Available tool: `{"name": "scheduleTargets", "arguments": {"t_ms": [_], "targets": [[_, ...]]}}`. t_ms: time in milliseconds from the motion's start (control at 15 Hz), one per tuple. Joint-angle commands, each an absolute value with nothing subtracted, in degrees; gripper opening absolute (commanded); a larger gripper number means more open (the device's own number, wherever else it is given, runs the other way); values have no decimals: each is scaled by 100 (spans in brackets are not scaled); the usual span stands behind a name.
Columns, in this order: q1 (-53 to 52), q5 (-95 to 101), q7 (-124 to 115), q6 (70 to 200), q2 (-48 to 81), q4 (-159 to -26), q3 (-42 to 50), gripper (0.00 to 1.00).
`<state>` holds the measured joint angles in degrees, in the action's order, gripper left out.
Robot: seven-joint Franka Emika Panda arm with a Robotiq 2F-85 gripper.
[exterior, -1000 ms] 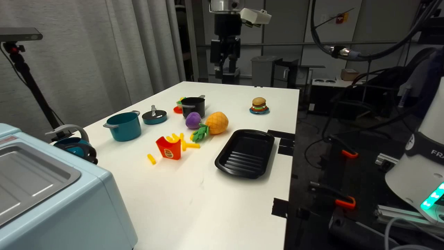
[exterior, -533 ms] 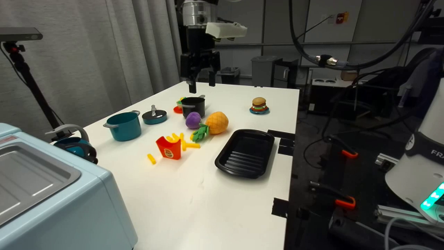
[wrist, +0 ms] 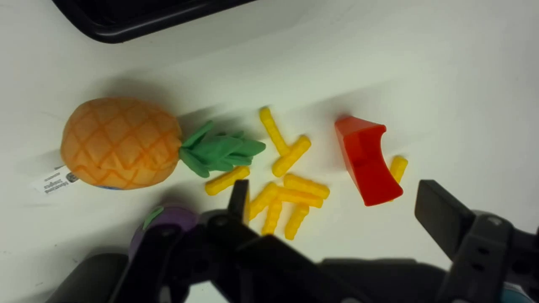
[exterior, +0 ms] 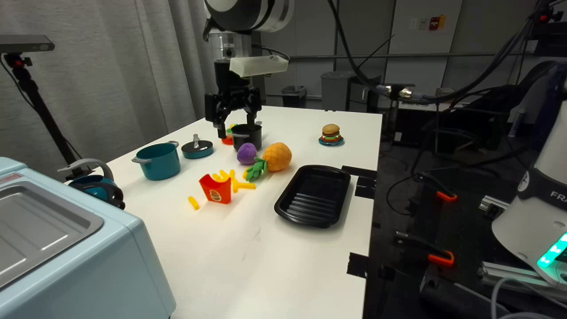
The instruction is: Put the furthest yellow object to the left in the red thing
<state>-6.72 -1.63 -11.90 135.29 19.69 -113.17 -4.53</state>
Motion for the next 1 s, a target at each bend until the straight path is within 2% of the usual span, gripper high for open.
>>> {"name": "scheduleTargets", "arguments": {"t_ms": [0,733,800,933], "targets": [[-841,-210,-1611,13724,2532,-10813,-393,100],[-764,-230,-1909,13673,3557,-9644,-1,100],[-786,-187,-1799,13721,3344,-9984,-32,100],[-777,-187,-1824,13721,3446,-9854,-1,100]]}}
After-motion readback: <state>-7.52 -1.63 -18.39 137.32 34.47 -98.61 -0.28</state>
